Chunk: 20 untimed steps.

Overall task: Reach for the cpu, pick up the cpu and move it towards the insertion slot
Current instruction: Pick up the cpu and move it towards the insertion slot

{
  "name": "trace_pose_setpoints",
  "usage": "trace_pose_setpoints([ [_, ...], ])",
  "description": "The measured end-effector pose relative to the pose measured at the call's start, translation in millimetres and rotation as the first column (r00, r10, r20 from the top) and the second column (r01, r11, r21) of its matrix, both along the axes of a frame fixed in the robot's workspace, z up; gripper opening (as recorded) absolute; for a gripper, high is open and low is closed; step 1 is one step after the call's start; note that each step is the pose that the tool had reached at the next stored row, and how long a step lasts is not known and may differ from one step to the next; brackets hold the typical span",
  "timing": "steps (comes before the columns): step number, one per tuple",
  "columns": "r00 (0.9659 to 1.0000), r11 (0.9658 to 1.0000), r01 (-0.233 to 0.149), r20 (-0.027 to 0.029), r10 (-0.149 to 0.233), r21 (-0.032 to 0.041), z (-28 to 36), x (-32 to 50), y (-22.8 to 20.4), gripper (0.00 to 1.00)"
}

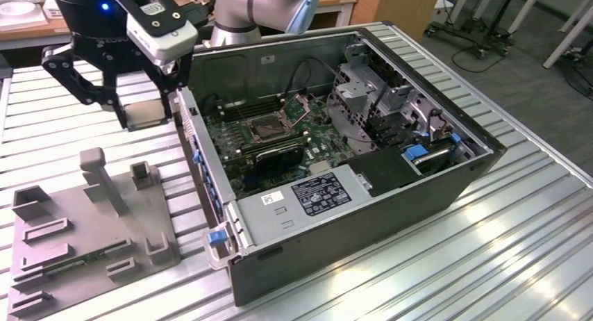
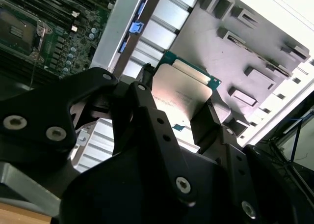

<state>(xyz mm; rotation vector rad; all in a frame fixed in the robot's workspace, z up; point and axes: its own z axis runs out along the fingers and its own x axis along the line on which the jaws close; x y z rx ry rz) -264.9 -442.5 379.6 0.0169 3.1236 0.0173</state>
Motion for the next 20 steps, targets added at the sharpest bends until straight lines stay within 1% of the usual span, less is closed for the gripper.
trace_pose_setpoints([
  [10,1.0000,1.0000,0.000,-0.0001,0.000,0.0000,-0.5,8.0,0.0,0.55],
  [20,1.0000,1.0000,0.000,0.0000,0.000,0.0000,-0.9,12.6,0.0,0.55],
])
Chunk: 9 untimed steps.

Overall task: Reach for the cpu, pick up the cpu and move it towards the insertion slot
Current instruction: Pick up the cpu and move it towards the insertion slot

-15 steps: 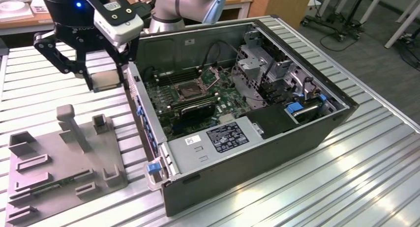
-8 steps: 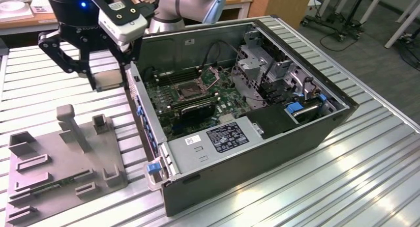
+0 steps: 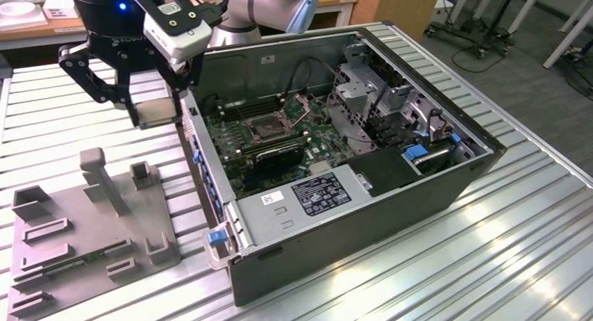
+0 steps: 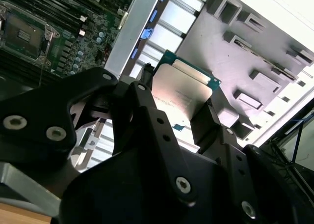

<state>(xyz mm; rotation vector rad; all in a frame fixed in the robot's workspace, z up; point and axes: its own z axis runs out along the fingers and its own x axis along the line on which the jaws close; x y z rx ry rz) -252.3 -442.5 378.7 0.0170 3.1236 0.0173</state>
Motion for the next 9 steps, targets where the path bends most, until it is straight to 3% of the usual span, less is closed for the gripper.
trace_pose_setpoints([
  [9,1.0000,1.0000,0.000,0.0000,0.000,0.0000,-0.5,8.6,0.0,0.55],
])
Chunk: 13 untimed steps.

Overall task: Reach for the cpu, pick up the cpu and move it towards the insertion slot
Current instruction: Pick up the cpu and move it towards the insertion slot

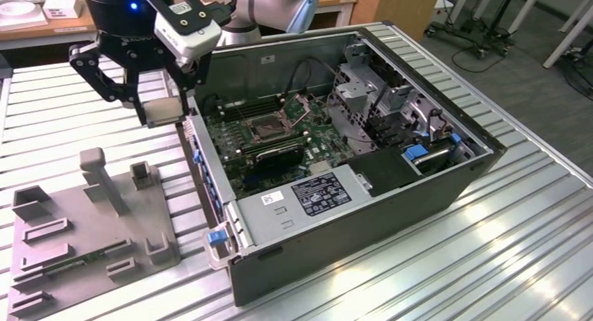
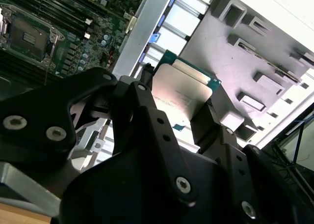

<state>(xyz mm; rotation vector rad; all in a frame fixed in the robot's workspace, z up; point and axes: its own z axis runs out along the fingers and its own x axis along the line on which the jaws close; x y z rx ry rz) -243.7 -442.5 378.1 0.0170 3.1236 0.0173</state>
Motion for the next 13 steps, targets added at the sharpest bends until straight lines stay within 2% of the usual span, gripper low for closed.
trace_pose_setpoints([
  [13,1.0000,1.0000,0.000,-0.0001,0.000,0.0000,-0.7,15.9,0.3,0.55],
])
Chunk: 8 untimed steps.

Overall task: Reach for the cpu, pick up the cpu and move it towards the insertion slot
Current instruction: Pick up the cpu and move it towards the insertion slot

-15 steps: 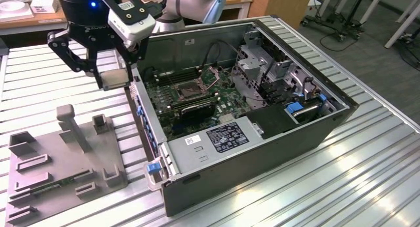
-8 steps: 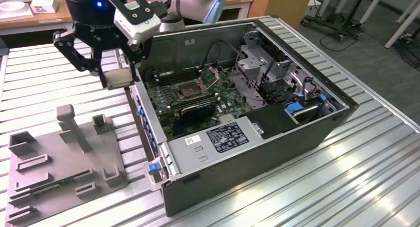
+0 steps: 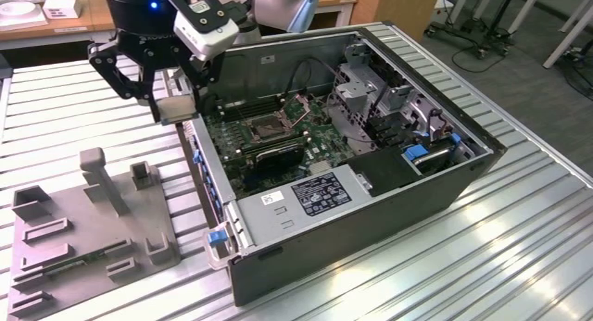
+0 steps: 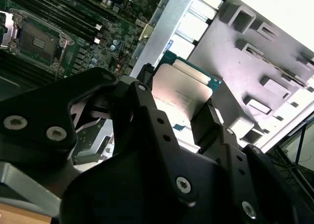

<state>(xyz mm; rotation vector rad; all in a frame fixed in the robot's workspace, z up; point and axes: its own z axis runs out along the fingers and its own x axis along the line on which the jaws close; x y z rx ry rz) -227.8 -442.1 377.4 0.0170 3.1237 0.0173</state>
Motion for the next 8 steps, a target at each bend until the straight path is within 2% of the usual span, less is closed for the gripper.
trace_pose_setpoints([
  [8,1.0000,1.0000,0.000,0.0001,0.000,0.0001,-0.4,0.8,0.0,0.55],
])
